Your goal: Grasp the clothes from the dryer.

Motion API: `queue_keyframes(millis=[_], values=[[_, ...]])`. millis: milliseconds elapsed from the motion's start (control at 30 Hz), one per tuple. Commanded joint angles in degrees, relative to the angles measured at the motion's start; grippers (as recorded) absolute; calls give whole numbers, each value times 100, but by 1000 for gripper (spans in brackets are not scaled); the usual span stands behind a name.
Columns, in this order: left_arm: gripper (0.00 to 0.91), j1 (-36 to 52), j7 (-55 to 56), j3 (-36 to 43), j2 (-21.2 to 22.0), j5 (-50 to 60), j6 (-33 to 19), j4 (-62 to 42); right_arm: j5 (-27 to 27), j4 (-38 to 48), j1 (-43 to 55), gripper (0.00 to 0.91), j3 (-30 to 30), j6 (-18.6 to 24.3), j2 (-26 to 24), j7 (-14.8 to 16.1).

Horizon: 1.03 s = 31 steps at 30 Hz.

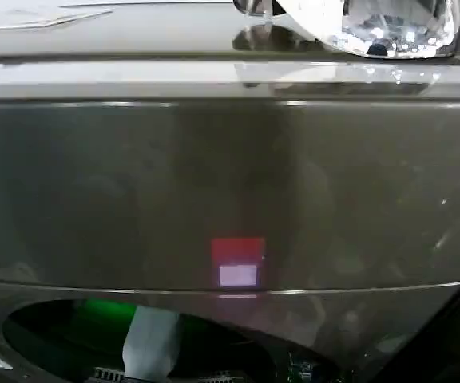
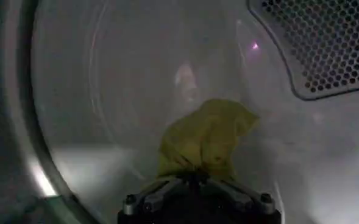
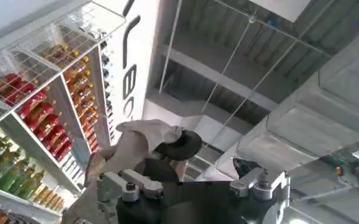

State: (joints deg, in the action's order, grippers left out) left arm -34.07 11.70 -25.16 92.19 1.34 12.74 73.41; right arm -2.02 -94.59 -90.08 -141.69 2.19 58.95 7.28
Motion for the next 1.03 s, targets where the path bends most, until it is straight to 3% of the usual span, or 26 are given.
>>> queue_keyframes(millis=[33,233,400,1033], values=[[0,7,30,-12,281,-56,38,-20,57,-8,2,907,13,-34,12,3],[0,15,34,-23,281,-55,59,-12,53,-18,4,907,6,-23,8,8],[0,25,26,-23,281,-57,65,5,35,-207,-4,907,-77,-357,35,23],[0,49,-32,8,281,-46,77,31,-18,-284,-14,907,-206,-502,6,-89]])
